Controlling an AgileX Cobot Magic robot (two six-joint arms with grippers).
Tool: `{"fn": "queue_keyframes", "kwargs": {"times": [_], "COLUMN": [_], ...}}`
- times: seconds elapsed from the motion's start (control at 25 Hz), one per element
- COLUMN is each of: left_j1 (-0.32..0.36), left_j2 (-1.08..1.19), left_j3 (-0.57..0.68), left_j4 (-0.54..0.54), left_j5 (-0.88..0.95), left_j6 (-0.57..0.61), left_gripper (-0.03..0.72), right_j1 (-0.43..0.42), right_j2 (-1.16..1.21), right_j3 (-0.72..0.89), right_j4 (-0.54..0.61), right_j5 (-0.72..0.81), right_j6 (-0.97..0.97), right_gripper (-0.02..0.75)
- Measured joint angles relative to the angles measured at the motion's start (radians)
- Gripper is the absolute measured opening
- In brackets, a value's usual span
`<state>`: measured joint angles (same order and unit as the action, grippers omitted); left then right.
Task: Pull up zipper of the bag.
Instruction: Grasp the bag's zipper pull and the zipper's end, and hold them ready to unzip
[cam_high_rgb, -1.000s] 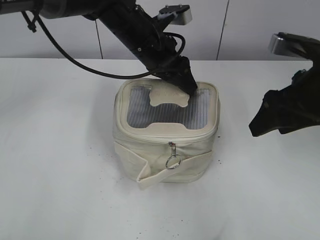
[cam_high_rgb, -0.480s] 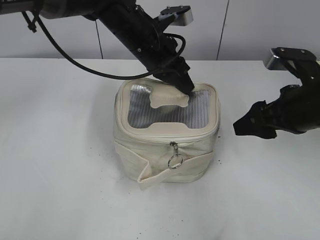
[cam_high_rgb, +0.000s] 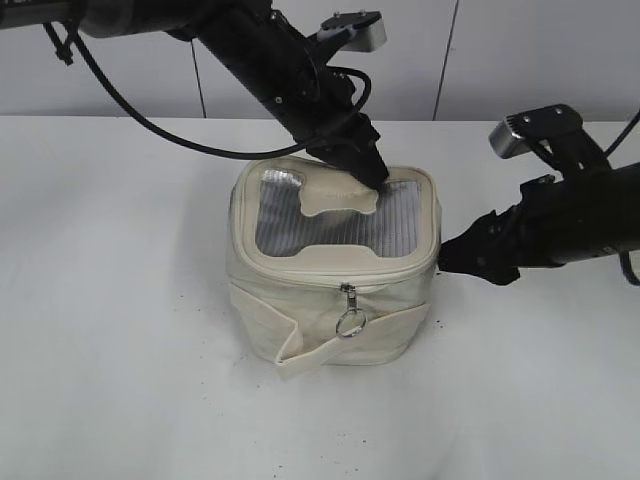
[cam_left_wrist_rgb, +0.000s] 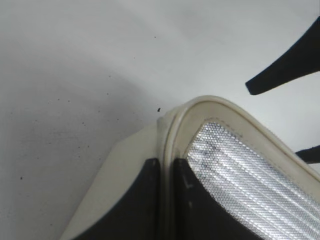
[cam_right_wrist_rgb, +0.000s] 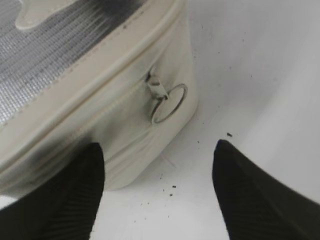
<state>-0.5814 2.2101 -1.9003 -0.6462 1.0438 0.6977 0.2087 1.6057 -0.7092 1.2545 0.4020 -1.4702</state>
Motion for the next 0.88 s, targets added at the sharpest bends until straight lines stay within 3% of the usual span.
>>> {"fn": "queue_keyframes", "kwargs": {"times": [0.16,0.36,0.48,0.64,0.76,0.88], "left_j1": [0.0,0.0,0.001,0.001,0.001,0.001], "left_j2": [0.0,0.0,0.0,0.0,0.0,0.0], "left_j3": [0.0,0.0,0.0,-0.001,-0.001,-0.001], "left_j4": [-0.001,-0.001,-0.001,-0.003,-0.003,-0.004], "left_j5": [0.002,0.004,0.006,0.011,0.011,0.011], "left_j6": [0.0,0.0,0.0,0.0,0.0,0.0], "left_gripper": [0.048,0.048,0.048,0.048,0.048,0.047], "right_j1": [0.0,0.0,0.0,0.0,0.0,0.0], "right_j2": [0.049,0.113,0.151,0.172,0.164,0.126], "right_j3": [0.0,-0.022,-0.05,-0.069,-0.07,-0.071], "right_j4": [0.195,0.357,0.371,0.377,0.352,0.256], "right_j5": [0.0,0.01,0.049,0.072,0.063,0.048], "right_j6": [-0.234,-0.426,-0.443,-0.443,-0.386,-0.266], "right_gripper": [0.501,0.381,0.284,0.049,0.008,0.006]}}
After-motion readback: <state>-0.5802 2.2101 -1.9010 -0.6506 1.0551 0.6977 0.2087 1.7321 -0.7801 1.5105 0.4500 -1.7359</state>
